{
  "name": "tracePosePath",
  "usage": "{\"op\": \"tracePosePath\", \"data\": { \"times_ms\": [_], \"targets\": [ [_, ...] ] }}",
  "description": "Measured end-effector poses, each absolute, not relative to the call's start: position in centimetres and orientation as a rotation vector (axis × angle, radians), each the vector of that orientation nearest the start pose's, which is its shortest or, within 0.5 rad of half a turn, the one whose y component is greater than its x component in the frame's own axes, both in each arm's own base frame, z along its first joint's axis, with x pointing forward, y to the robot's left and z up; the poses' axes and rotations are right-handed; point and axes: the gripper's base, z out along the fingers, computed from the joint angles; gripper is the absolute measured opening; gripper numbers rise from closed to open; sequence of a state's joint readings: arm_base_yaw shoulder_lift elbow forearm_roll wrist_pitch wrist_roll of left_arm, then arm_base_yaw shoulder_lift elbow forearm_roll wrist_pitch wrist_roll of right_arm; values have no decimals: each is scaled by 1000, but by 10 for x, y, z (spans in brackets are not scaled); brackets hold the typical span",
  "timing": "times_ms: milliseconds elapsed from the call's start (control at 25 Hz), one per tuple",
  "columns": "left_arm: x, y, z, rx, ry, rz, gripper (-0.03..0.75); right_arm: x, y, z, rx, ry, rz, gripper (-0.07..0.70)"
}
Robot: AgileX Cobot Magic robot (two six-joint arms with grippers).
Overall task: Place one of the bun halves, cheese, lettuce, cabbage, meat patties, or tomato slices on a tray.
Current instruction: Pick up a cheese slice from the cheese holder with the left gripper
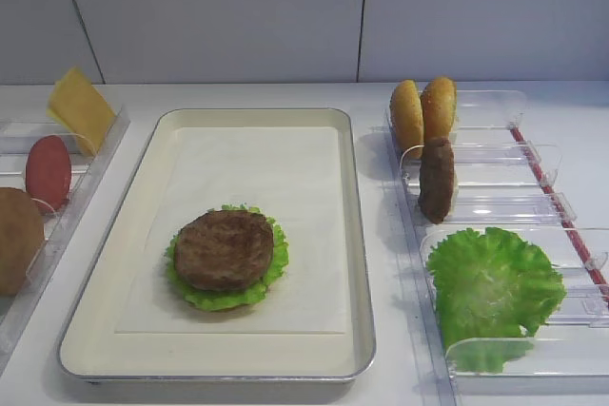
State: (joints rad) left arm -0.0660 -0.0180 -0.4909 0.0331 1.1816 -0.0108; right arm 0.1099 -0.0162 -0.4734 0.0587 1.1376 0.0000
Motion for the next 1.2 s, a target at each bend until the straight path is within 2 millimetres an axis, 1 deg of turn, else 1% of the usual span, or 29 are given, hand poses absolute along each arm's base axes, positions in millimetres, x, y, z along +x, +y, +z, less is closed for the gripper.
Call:
{"op": "tracePosePath", "data": {
  "times_ms": [1200],
  "targets": [
    [-12, 4, 265, 55, 2155, -4, 509, -8, 4, 264, -122, 2130, 136, 647]
  ]
}}
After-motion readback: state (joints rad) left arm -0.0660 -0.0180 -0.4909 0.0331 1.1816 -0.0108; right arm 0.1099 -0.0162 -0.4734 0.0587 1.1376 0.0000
